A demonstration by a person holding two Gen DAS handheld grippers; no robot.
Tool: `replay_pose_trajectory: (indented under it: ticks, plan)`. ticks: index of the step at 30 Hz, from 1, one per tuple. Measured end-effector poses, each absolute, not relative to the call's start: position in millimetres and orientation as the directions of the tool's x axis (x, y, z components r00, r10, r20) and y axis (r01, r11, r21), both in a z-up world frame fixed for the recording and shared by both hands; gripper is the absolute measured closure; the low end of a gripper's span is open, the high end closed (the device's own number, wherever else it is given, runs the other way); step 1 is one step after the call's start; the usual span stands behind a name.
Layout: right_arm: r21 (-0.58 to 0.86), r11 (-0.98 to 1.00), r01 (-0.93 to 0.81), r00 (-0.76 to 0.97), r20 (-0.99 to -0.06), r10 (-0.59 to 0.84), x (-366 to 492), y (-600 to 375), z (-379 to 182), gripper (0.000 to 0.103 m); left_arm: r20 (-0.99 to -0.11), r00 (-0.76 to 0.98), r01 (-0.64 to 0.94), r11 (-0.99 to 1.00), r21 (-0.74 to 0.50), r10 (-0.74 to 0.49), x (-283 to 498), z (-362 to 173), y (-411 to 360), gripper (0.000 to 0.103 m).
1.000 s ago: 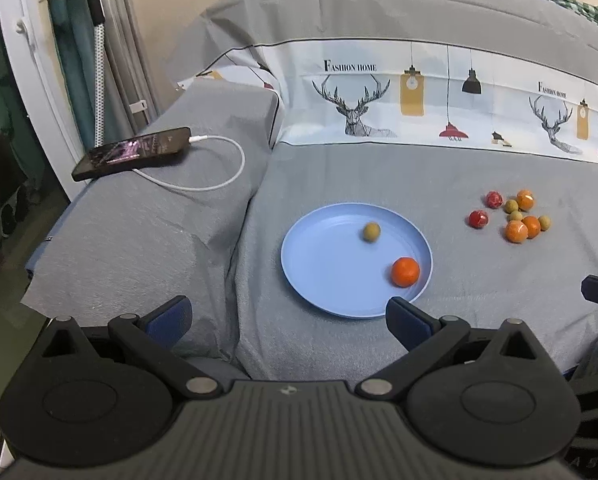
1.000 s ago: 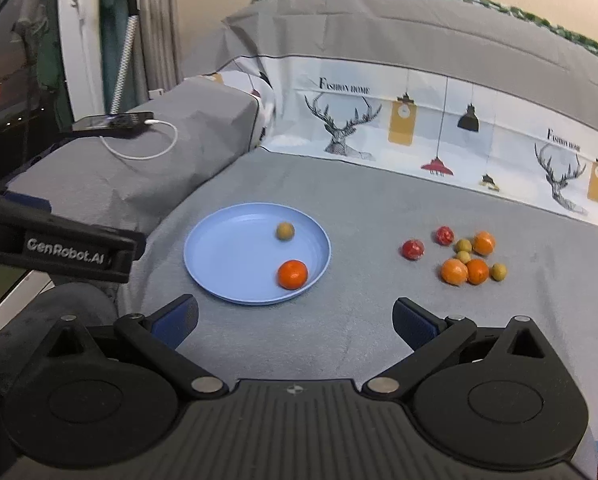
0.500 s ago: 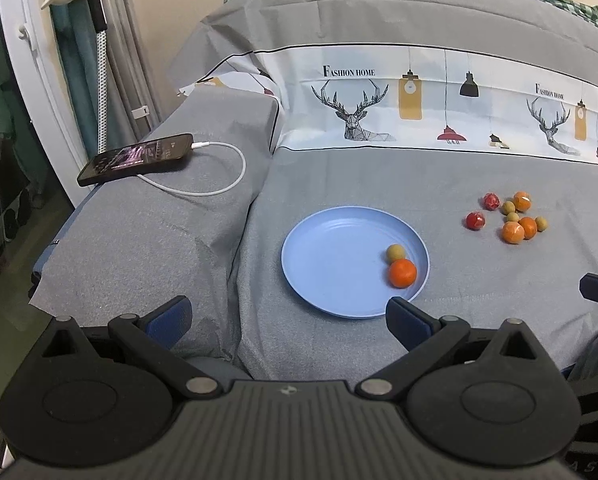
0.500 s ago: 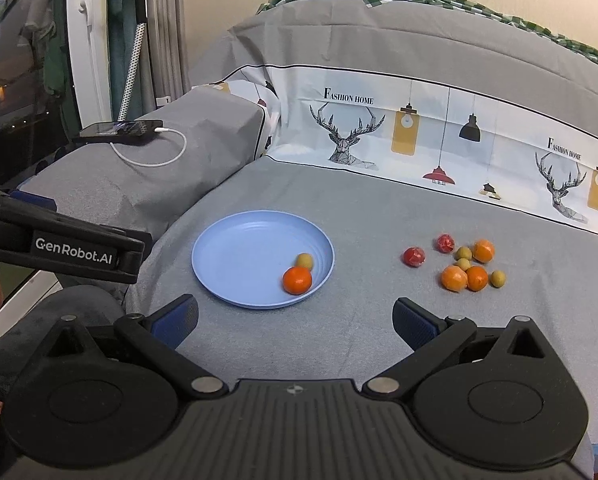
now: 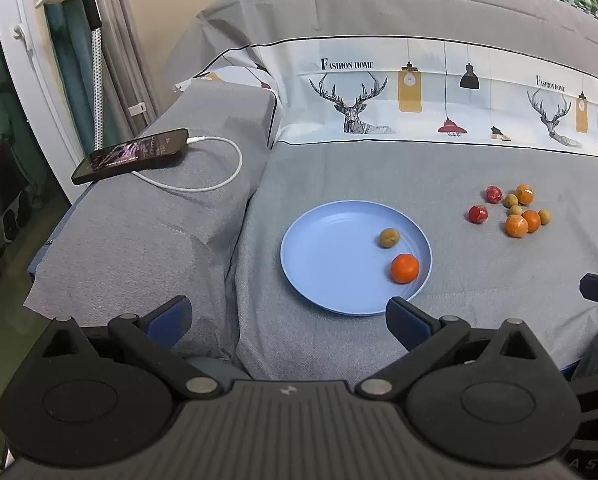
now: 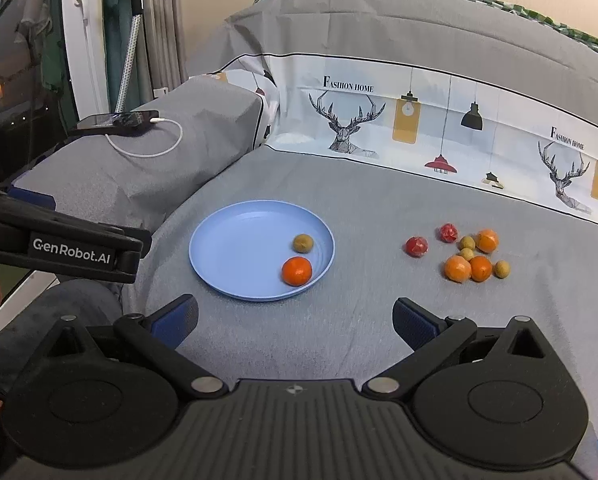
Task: Organize fruits
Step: 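Lift both tools away from the plate and move toward the fruit cluster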
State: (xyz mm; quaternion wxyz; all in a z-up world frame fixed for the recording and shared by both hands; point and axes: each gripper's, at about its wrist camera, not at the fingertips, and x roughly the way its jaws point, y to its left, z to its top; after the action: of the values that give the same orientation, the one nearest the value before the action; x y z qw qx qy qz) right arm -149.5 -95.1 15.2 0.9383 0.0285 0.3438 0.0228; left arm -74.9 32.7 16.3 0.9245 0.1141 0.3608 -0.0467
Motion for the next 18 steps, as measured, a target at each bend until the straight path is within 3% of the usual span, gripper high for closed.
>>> replay_pose_trajectory:
  ticks: [18]
  plan:
    - [0.125,0.992,-0.014,0.732,-0.675,0.095,-131,-102,-2,0.001,-0.720,0.693,0.167,0.966,0.198,0.028,-55,0,30,0.000]
